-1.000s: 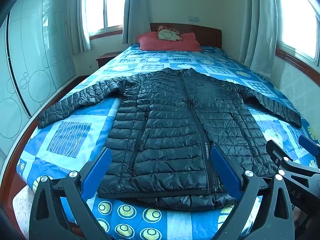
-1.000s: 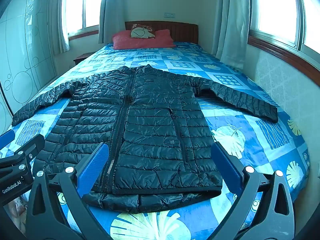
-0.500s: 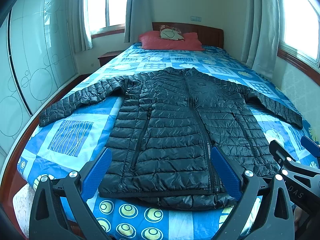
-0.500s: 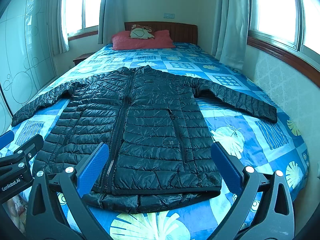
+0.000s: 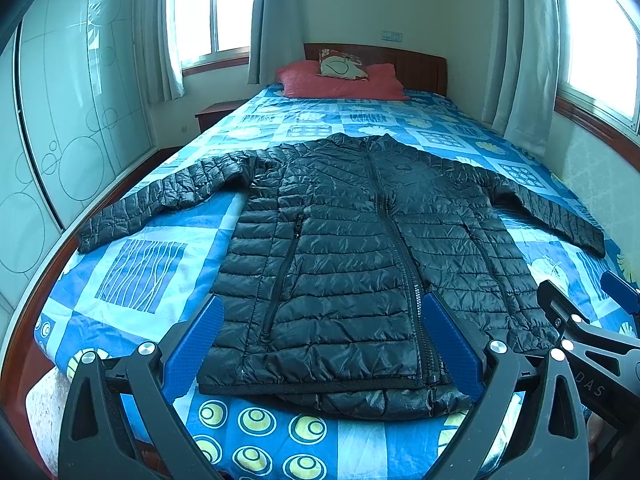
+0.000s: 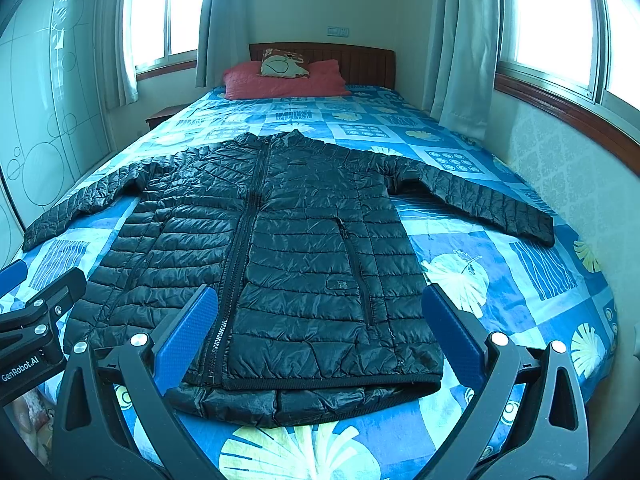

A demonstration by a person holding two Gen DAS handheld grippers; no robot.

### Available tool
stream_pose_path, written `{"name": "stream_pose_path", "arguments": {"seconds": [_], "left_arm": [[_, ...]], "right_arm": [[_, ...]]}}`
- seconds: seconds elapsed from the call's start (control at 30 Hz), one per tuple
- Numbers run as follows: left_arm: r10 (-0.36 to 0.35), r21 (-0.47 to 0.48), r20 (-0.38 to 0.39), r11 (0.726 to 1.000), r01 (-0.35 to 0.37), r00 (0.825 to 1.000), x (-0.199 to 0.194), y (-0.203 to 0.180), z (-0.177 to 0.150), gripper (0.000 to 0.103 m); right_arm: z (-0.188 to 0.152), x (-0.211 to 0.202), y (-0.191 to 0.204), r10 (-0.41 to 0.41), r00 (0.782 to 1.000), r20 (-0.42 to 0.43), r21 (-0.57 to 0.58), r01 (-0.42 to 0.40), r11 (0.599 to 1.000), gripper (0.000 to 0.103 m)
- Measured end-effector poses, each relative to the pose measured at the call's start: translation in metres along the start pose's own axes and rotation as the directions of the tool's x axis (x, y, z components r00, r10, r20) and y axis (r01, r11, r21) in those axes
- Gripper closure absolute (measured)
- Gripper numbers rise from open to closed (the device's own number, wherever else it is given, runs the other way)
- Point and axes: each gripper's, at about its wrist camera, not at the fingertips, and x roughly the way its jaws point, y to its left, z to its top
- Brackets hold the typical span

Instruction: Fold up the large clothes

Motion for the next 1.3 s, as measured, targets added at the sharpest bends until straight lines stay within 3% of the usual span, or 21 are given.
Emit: {"name": "stream_pose_path", "arguments": {"seconds": [1.3], "left_arm": [[0.003, -0.002, -0.023, 1.000, -0.003, 1.000, 0.0061, 0.0000, -0.0063, 0.005]], "right_arm": [[-0.0007, 0.0004, 0.0004, -0.003, 1.000, 0.000, -0.003, 0.003, 1.000, 0.002]]}}
